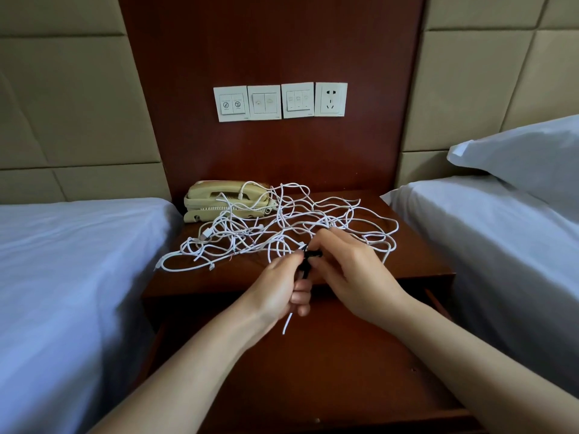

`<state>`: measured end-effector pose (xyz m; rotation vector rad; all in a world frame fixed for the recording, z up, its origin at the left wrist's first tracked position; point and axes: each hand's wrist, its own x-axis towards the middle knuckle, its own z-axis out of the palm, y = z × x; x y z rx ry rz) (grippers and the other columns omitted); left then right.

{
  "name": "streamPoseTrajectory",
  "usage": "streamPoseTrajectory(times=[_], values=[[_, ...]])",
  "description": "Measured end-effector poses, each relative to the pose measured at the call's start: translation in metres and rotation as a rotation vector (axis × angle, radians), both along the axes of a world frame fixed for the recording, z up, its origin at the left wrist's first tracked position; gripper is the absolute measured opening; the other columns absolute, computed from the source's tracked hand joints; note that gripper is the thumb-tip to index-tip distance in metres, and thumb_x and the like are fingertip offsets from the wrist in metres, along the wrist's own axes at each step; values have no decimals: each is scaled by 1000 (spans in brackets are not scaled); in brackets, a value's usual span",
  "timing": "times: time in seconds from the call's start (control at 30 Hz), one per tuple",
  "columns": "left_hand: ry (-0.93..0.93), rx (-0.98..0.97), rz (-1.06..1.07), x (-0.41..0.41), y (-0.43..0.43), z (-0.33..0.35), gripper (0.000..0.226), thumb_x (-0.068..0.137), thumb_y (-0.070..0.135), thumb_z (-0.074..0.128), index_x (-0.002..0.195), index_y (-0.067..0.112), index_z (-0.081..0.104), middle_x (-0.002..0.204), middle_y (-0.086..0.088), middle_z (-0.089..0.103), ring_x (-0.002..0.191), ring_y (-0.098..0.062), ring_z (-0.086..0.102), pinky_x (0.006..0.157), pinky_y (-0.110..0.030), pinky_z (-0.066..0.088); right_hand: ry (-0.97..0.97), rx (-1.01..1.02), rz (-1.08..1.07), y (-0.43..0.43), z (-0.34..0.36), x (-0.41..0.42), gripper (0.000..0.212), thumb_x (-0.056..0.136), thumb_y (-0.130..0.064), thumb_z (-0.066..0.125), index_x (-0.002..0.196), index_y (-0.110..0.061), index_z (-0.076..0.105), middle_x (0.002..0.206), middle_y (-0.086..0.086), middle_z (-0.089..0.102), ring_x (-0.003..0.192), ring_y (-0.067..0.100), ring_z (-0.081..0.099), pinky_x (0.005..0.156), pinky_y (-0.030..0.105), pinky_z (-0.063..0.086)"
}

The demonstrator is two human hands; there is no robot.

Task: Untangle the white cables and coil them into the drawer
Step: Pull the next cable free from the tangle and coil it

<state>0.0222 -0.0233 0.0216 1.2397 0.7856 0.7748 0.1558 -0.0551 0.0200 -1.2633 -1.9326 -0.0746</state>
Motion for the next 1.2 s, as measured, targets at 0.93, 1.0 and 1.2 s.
streamPoseTrajectory(times=[0.93, 1.0, 1.2], values=[[-129, -95, -49, -10, -3, 9, 27, 97, 1, 28, 74, 11, 39, 54, 2, 30, 44, -9, 28, 46, -23, 34, 227, 18, 67, 13, -1, -2, 11, 84, -15, 54, 86, -26, 51, 75, -15, 45, 74, 5, 49, 67, 14, 39], [-84, -29, -49, -11, -5, 9, 28, 97, -1, 28, 76, 10, 43, 55, 3, 30, 43, -7, 28, 45, -21, 34, 247, -5, 90, 11, -1, -1, 15, 86, -11, 55, 86, -26, 51, 76, -11, 47, 74, 10, 53, 66, 18, 43], [21, 83, -52, -12, -7, 10, 25, 98, 1, 26, 79, 12, 38, 56, 5, 29, 43, -5, 28, 47, -21, 33, 280, -52, 131, 8, 1, 2, 13, 89, -6, 57, 88, -19, 54, 77, -2, 50, 76, 16, 57, 68, 27, 48]])
